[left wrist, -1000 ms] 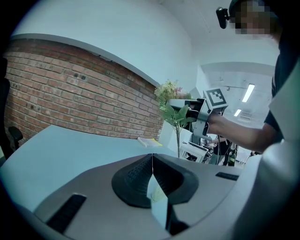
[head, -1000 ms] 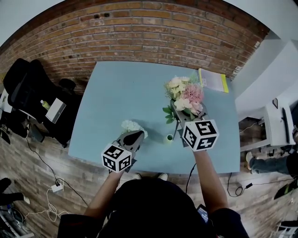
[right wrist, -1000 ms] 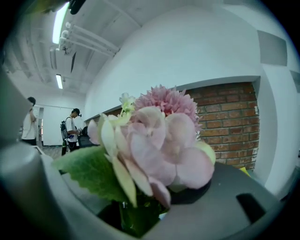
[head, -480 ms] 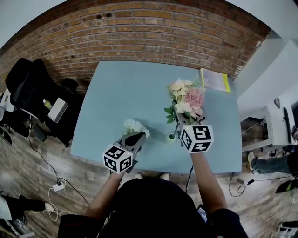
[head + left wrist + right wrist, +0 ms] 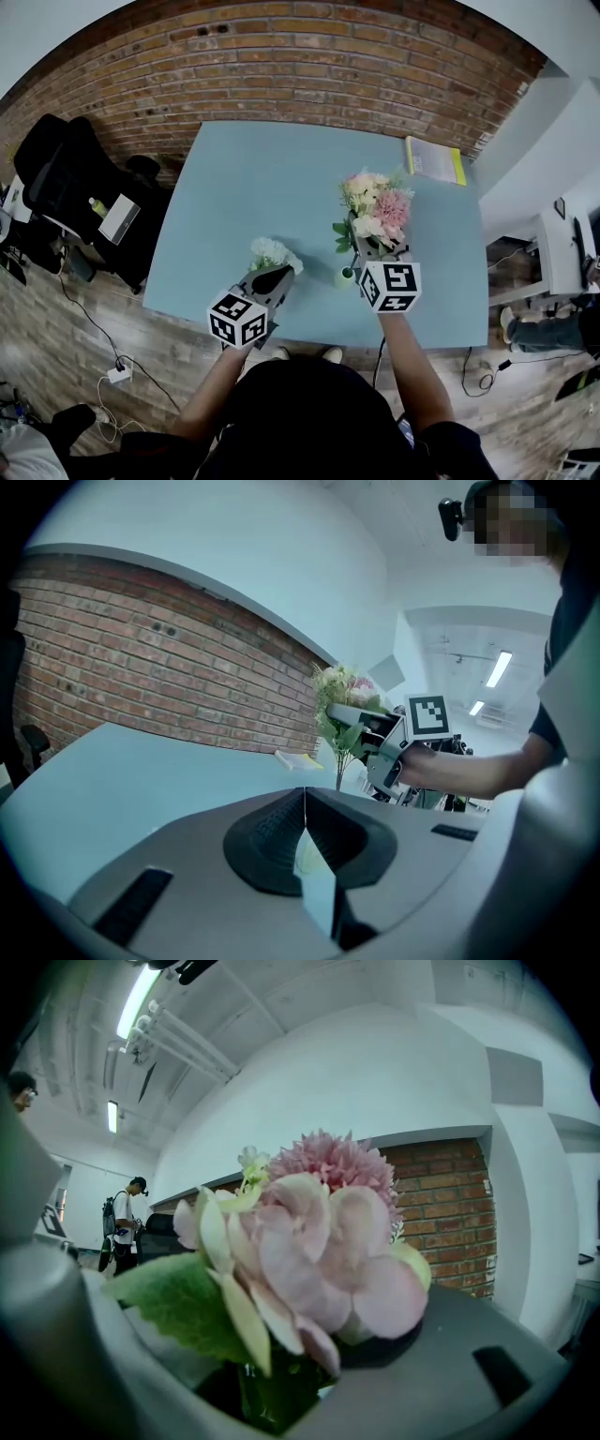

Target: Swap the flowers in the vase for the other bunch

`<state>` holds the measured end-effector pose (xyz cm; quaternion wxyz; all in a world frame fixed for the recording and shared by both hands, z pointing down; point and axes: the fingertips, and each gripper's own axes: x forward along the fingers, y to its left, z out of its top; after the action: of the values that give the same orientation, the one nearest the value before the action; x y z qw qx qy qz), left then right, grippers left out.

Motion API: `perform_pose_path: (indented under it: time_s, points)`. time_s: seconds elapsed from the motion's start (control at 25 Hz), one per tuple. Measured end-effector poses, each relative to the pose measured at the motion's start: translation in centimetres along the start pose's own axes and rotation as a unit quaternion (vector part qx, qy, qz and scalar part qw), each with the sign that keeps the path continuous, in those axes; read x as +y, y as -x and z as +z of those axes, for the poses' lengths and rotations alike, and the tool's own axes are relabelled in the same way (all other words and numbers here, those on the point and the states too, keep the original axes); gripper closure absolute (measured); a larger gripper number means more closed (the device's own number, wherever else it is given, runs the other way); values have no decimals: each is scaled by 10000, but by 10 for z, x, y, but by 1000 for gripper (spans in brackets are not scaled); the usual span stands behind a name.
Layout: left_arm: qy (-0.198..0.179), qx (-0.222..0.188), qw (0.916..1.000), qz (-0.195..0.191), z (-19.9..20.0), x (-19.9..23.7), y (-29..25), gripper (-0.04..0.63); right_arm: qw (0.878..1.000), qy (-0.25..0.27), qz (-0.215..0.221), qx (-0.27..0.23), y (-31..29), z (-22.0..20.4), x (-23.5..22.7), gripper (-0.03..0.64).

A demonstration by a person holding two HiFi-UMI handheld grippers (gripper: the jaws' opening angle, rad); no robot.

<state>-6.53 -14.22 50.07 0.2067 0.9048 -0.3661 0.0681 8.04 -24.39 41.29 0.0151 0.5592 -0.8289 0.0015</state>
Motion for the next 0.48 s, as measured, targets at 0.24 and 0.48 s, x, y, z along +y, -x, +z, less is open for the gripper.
perform_pose_path:
  time_s: [0.24,0.48]
  points:
    - [-20,36,10000,-4,-6,-6,0,585,10000,-28,-9,-2,5,-14,1,342]
    - [-30,92,9999,-48,-10,-12,-2,584,9998,-165,92,110,3,-30,2,342]
